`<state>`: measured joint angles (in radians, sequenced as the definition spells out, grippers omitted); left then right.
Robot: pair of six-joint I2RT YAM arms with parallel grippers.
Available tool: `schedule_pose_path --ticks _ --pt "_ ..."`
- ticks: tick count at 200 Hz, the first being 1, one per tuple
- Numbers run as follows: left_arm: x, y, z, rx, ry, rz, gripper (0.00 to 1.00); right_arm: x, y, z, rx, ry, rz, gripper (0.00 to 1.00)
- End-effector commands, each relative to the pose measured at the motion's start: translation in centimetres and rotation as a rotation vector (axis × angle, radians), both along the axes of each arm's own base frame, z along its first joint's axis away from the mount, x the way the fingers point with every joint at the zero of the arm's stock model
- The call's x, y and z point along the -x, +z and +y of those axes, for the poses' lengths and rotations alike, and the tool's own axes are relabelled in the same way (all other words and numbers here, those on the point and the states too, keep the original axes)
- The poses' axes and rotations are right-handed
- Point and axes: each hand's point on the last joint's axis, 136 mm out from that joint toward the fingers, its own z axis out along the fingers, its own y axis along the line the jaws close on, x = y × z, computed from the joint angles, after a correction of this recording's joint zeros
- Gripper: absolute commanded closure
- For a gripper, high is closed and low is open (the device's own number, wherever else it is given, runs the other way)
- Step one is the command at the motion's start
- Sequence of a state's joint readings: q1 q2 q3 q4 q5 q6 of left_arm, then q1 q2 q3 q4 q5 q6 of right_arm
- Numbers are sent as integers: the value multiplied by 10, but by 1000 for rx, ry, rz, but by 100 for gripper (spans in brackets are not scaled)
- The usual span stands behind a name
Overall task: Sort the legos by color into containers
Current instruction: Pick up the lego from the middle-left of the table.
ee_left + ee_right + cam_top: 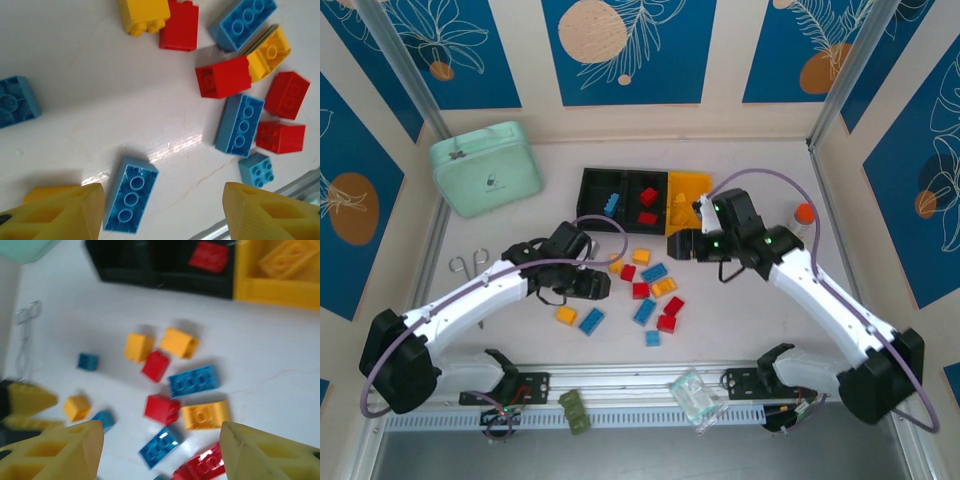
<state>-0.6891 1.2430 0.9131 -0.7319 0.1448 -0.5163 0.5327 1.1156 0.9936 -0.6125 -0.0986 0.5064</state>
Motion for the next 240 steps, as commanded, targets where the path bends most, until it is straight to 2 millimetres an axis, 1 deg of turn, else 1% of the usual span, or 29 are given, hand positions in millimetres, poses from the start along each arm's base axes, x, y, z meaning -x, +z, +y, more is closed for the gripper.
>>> schedule_pose_path --ticks 1,30,46,60,94,119,169,192,202,220,240 --pt "10 0 8 -54 -80 35 36 45 1 19 -97 187 16 34" --pt "18 -11 10 -91 -118 87 35 94 -17 26 -105 313 88 32" --pt "22 -19 10 -113 -137 110 34 112 -27 27 -92 344 117 30" --pt "25 -25 8 -120 -149 120 34 120 -34 27 -93 348 136 30" --pt "26 -41 5 -158 -171 128 33 124 -46 23 -89 312 157 30" --pt "27 -51 -2 -165 -186 142 33 125 -49 22 -93 300 162 30" --pt "36 -83 -3 -264 -229 189 36 126 -54 16 -87 269 163 30" --pt "39 -93 -1 -318 -238 191 41 126 -55 15 -93 262 163 31" --pt "40 -97 0 -337 -240 195 46 126 -55 16 -97 263 162 31" --pt "40 -100 -2 -350 -240 196 57 125 -54 16 -99 265 156 31" --pt "37 -96 -4 -341 -231 183 69 125 -54 16 -97 262 156 31"
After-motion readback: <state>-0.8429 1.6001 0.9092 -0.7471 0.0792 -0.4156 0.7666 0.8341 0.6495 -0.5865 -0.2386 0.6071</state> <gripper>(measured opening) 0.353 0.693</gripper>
